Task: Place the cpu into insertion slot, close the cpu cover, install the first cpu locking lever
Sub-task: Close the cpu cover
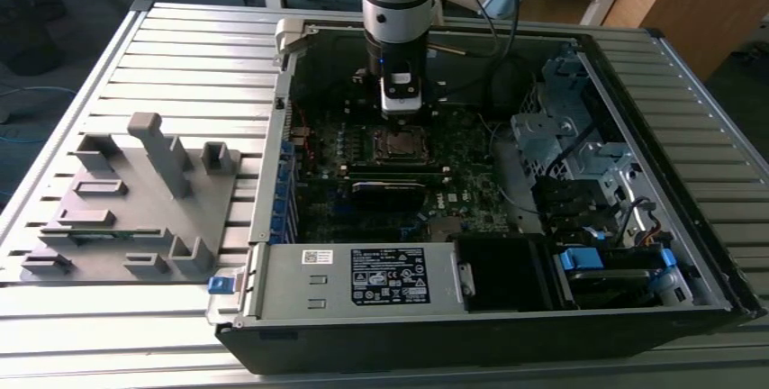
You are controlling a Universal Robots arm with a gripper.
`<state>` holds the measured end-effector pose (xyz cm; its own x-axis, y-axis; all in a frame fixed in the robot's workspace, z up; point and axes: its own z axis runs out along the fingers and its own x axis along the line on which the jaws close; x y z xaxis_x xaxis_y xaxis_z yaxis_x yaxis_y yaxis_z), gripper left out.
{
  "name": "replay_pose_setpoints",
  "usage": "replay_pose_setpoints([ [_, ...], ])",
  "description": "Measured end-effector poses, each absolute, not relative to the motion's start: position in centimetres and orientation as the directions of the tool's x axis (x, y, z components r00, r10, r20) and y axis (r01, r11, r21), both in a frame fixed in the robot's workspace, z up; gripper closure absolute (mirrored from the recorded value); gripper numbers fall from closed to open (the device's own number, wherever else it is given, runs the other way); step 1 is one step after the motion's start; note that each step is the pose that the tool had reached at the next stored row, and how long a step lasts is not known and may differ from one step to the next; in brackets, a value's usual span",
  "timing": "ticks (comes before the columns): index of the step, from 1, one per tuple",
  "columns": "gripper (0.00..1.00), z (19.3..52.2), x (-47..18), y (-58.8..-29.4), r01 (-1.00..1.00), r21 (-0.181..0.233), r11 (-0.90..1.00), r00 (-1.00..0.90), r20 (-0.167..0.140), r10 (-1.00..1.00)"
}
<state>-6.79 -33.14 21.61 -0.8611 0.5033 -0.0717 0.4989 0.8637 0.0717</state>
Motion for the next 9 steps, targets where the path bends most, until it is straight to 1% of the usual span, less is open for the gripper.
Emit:
replay_pose_setpoints([
  [5,0.90,21.61,-6.77,-33.14,0.496,0.070,0.865,-0.863,-0.072,0.501],
  [9,0.90,21.51,-6.72,-33.14,0.450,0.070,0.890,-0.888,-0.072,0.455],
])
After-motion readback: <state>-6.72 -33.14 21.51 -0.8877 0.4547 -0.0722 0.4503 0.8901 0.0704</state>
